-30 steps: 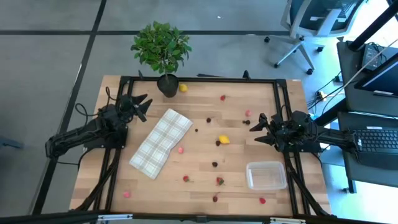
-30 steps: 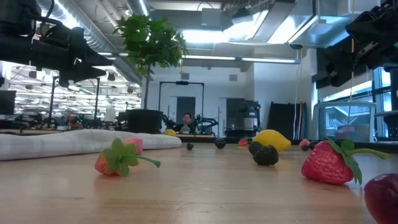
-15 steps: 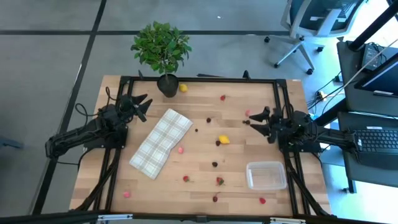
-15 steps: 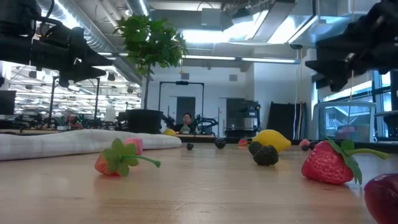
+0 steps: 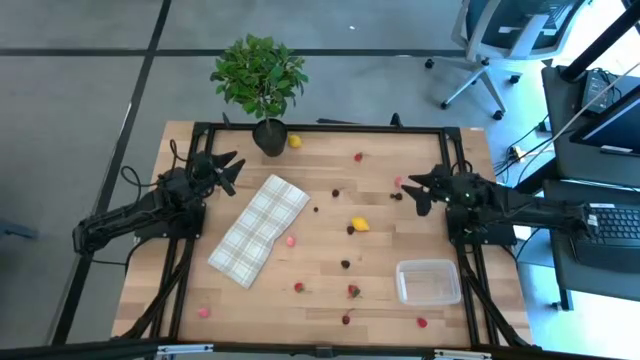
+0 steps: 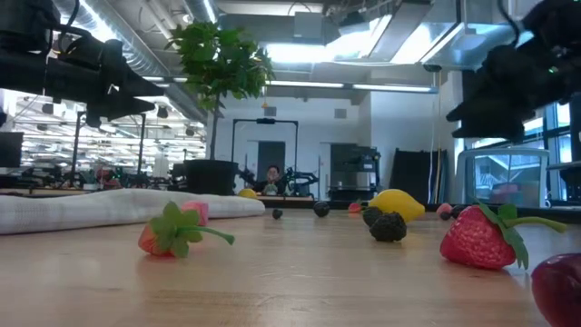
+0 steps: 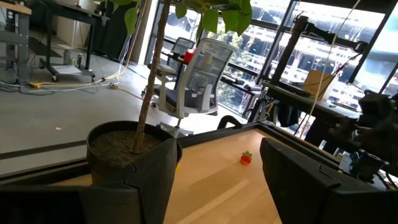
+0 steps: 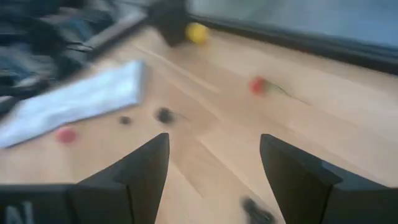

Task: Pick and placing Produce into tupperware
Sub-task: Put the right black cherry into the transparent bin

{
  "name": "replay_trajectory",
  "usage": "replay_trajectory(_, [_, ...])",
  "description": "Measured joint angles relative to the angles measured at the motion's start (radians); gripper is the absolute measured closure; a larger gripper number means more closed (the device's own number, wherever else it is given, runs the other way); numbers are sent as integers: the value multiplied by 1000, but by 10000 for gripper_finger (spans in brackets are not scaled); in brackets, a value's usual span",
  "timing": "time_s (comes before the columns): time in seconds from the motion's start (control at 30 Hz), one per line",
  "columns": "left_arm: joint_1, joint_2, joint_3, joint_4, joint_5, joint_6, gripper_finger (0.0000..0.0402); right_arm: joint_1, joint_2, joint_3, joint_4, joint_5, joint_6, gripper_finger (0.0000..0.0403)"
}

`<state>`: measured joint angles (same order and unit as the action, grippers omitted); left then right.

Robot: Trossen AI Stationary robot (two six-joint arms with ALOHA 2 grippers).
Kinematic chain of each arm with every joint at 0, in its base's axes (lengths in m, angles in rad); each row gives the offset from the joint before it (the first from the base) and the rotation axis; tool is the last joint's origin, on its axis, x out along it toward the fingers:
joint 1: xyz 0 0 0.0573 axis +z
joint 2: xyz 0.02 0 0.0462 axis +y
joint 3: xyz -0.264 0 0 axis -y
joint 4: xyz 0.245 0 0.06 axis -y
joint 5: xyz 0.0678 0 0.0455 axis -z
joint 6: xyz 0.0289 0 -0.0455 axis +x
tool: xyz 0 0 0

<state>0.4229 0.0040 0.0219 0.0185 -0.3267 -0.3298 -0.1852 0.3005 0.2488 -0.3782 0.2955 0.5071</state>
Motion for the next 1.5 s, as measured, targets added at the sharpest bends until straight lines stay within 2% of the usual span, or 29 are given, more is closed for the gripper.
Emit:
replay_trajectory(0.1, [0, 0, 0, 0, 0, 0, 176, -14, 112, 89, -90, 35, 65, 150])
replay_trajectory(0.23, [0, 0, 0, 0, 0, 0, 176, -33, 262, 203, -134, 11, 59, 150])
replay_trajectory(0.4, [0, 0, 0, 0, -3, 0, 176, -46, 430, 355, -210, -74, -15, 150])
replay_trajectory(0.6, [0, 0, 0, 0, -4, 0, 176, -47, 603, 509, -447, -115, -176, 150])
replay_trajectory(0.67, [0, 0, 0, 0, -4, 0, 176, -47, 644, 523, -468, -113, -257, 150])
replay_trajectory(0.8, [0, 0, 0, 0, -4, 0, 176, -47, 706, 518, -463, -113, -267, 150])
replay_trajectory(1.03, [0, 0, 0, 0, -4, 0, 176, -66, 824, 518, -457, -113, -30, 150])
replay_trajectory(1.23, [0, 0, 0, 0, -4, 0, 176, -103, 930, 517, -463, -114, 89, 150])
replay_trajectory(1.5, [0, 0, 0, 0, -4, 0, 176, -111, 1035, 517, -454, -136, 10, 150])
